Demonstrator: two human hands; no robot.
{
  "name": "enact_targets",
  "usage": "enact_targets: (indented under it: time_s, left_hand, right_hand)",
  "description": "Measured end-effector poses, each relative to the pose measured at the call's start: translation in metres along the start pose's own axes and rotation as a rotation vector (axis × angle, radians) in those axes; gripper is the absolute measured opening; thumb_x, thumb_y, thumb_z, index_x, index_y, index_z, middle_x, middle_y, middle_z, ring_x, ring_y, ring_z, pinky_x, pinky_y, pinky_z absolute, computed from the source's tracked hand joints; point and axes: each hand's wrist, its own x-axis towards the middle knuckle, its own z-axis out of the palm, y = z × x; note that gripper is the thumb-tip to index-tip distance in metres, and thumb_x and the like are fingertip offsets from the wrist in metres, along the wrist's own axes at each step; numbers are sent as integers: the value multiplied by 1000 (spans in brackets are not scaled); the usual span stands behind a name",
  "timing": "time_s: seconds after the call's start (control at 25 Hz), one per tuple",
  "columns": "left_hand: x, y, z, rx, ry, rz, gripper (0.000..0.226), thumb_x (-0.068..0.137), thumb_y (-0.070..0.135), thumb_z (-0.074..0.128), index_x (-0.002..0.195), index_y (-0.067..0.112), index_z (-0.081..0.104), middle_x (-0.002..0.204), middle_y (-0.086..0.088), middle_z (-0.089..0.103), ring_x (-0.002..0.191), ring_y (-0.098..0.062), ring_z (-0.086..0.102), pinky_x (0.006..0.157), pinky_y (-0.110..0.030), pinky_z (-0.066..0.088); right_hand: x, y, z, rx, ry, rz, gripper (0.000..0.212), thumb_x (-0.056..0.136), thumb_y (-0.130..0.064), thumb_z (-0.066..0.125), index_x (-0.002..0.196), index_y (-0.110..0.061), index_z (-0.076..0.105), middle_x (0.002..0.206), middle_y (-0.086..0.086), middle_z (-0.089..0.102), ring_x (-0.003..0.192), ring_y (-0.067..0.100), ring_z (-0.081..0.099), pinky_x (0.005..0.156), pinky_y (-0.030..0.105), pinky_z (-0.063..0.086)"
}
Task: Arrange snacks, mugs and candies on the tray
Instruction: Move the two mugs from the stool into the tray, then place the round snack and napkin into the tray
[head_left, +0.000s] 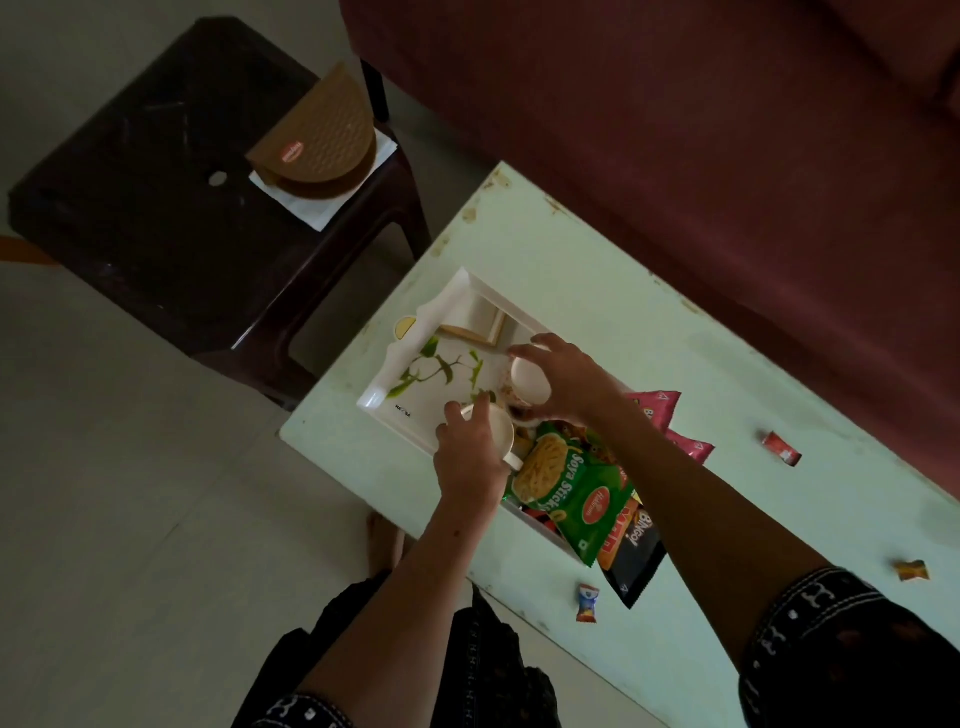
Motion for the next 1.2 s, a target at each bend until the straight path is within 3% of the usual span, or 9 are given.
enact_targets:
  time_s: [0.16,0.24,0.48,0.72,1.04,1.2]
  left_hand:
    - [-4,-2,-24,18,-59,-43,108,60,33,83,142,24,14,137,-12,35,121,-30,44,87,-43,47]
    - [-4,-7,-47,-49,-38,-65,108,60,35,83,143,20,16,137,-12,39,124,-30,44,90,-44,46]
    - [20,-31,-148,-375,284,-108,54,76,26,69,123,6,50,120,-16,63,110,-30,59,91,-40,48]
    - [82,-60,-239,-520,420,-101,46,76,20,70,117,3,55,111,-17,67,101,-31,64,88,-37,50]
    - [178,-85,-289,-288,338,204,62,68,11,76,123,3,49,121,-18,57,114,-31,53,93,-35,42]
    - [212,-85,-286,-205,238,368,67,68,15,76,127,6,45,125,-16,53,115,-28,52,97,-38,44]
  right_hand:
    - [-14,-4,-12,74,4,71,101,59,-29,85,143,-27,30,149,11,32,131,34,38,103,51,40]
    - [-23,-6,-23,144,43,128,101,61,-22,85,145,-22,28,147,12,34,131,34,39,103,52,41]
    - [-38,-36,-66,363,319,271,67,77,-21,75,136,-18,44,138,10,49,124,27,50,103,38,39]
    - [9,-113,-107,582,452,269,49,80,-24,72,125,-16,56,128,8,60,108,24,61,94,38,50]
    - [138,-210,-118,860,452,424,32,78,-24,72,107,-9,65,108,9,70,100,22,64,80,22,44]
    - [196,-228,-109,1111,447,584,28,81,-28,69,101,-8,66,99,12,71,91,27,68,87,44,55]
